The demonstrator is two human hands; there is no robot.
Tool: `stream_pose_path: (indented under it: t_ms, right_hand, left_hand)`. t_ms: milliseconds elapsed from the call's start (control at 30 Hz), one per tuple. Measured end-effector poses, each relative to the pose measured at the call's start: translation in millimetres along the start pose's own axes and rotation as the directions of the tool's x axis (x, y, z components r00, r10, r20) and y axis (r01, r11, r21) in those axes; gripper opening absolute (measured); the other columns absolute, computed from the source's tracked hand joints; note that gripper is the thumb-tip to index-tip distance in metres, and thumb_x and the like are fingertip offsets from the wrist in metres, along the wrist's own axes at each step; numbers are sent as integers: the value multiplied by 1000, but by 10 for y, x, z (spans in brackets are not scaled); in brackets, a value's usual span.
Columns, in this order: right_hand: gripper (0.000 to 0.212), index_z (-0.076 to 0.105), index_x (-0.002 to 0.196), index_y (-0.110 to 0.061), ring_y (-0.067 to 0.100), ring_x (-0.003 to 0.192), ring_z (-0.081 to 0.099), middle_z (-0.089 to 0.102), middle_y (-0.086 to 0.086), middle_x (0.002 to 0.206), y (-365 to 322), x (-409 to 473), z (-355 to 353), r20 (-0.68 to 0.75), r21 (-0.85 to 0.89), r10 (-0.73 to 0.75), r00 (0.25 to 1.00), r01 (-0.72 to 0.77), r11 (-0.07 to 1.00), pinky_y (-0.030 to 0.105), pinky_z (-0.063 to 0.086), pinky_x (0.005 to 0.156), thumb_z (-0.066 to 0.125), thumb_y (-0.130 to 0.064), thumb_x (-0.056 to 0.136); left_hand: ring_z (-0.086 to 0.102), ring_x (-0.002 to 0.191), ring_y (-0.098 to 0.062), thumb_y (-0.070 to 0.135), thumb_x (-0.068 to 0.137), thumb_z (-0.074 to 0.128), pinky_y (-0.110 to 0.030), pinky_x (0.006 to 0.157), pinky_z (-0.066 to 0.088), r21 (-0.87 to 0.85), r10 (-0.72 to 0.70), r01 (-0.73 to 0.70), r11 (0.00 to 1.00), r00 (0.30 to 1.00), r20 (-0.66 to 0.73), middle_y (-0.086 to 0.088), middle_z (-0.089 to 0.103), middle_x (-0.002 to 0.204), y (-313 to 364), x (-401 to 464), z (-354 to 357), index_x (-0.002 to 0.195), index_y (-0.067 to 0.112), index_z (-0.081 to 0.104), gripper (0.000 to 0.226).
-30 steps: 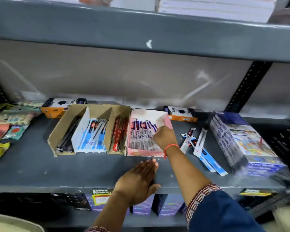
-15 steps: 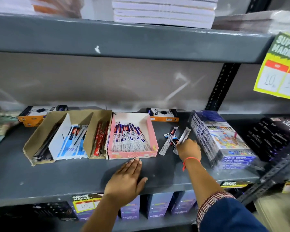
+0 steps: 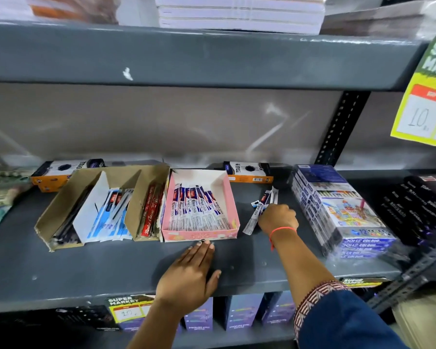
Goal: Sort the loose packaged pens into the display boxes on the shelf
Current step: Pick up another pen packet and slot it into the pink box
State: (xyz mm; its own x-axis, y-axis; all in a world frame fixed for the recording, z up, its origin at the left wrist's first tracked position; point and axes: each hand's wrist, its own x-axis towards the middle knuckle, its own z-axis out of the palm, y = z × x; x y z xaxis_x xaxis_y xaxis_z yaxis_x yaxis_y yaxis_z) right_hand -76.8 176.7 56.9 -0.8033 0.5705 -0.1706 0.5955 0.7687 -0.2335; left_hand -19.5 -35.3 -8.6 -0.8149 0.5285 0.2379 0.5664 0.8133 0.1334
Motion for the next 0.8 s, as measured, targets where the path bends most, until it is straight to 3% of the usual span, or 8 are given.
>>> stream_pose_path:
  t_ms: [100,267,467,567,667,733,800]
  right_hand:
    - [43,48,133,-6,31,127,44,46,15,137,-32,-8,-9,27,-41,-5,1000,6,999,36,46,96,41,-14,91]
    - [37,59,122,-3,34,120,55,58,17,129,1,9,-44,2,-25,-60,998,60,998,36,49,92,42,-7,90]
    - [36,53,123,4,40,119,56,58,25,128,143,-26,-259,-85,98,-32,996,40,994,41,48,95,42,-3,90]
    - [31,59,112,9,42,112,59,62,31,118,297,1,-377,-140,297,34,990,9,955,40,48,93,45,1,85]
    - [9,66,79,-3,29,81,63,65,20,79,380,-58,-440,-83,611,43,996,17,792,29,47,71,58,1,80]
    - [20,60,65,-10,17,45,51,53,9,54,355,-193,-426,52,823,3,999,-44,566,17,38,43,61,3,81]
    - [25,60,63,-11,6,26,38,50,1,38,283,-413,-376,153,915,-89,984,-107,390,10,29,32,60,5,82]
  left_hand:
    - [65,99,-13,45,96,3,-26,79,52,3,-7,7,1000,1000,9,0,70,108,5,-2,-9,107,14,69,74]
    - [65,100,-14,45,96,3,-27,80,52,-7,-22,23,1000,999,29,-1,70,109,9,5,-14,108,13,69,74]
    - [65,98,-14,43,96,2,-29,81,52,-5,-19,19,1000,996,86,-3,70,107,24,15,-69,107,11,69,75]
    - [65,99,-13,43,97,2,-28,81,51,-5,-25,26,1000,990,139,-1,70,107,16,5,-67,107,12,69,75]
    - [65,99,-11,43,96,2,-29,81,52,8,-23,22,1000,986,162,0,71,106,12,2,-65,106,13,70,75]
    - [66,98,-13,43,96,1,-30,81,52,15,-28,26,1000,985,171,-2,71,105,16,-3,-79,105,12,70,77]
    - [66,97,-13,43,96,1,-30,82,51,31,-32,28,999,987,155,-4,71,105,16,-8,-90,104,10,70,77]
